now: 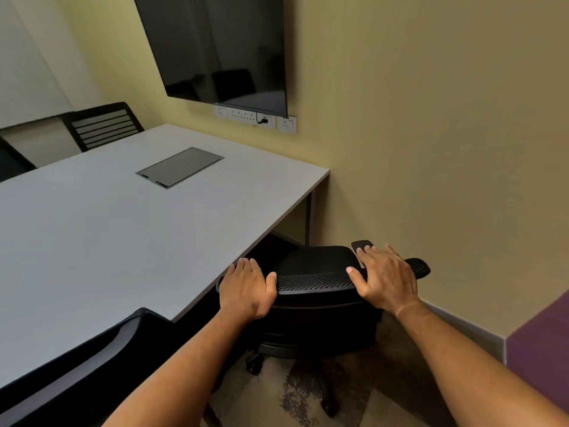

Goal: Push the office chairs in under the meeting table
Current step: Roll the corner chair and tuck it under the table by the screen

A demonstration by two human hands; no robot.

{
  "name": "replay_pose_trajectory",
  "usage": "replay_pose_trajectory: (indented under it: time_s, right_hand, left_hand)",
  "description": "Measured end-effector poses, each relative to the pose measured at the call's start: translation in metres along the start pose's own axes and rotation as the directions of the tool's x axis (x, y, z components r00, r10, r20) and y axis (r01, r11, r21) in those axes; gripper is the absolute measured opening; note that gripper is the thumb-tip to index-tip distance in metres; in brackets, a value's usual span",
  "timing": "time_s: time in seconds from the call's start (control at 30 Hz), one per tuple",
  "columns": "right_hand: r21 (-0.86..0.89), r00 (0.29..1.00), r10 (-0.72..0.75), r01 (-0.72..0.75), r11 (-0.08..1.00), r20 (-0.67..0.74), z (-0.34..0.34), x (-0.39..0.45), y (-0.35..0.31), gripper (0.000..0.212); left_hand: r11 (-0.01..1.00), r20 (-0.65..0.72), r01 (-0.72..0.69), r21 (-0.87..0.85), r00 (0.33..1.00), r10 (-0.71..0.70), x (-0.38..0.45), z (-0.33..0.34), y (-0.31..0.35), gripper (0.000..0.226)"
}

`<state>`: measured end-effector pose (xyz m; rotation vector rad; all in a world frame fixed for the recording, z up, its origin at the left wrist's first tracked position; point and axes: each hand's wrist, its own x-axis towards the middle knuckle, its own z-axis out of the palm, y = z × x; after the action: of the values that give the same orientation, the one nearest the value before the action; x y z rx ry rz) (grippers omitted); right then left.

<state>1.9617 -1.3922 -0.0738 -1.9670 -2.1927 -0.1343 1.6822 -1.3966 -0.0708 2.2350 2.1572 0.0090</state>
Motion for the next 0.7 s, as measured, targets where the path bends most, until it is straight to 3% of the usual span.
replay_pose_trajectory:
  time_s: [0.37, 0.7]
  right_hand:
    - [-0.011, 0.973, -0.229, 0.229, 0.973, -0.002, 0.019, 0.095, 0.023, 0.073]
    - [0.037, 0.937, -0.348, 0.348, 0.937, -0.015, 0.030, 0.177, 0.059, 0.077]
  left_hand:
    - [0.975, 0.000, 0.219, -0.042, 0.976, -0.219, 0.037, 0.001, 0.017, 0.080]
    - [0.966, 0.106, 0.239, -0.094, 0.968, -0.229, 0.097, 0.000, 0.046, 0.076]
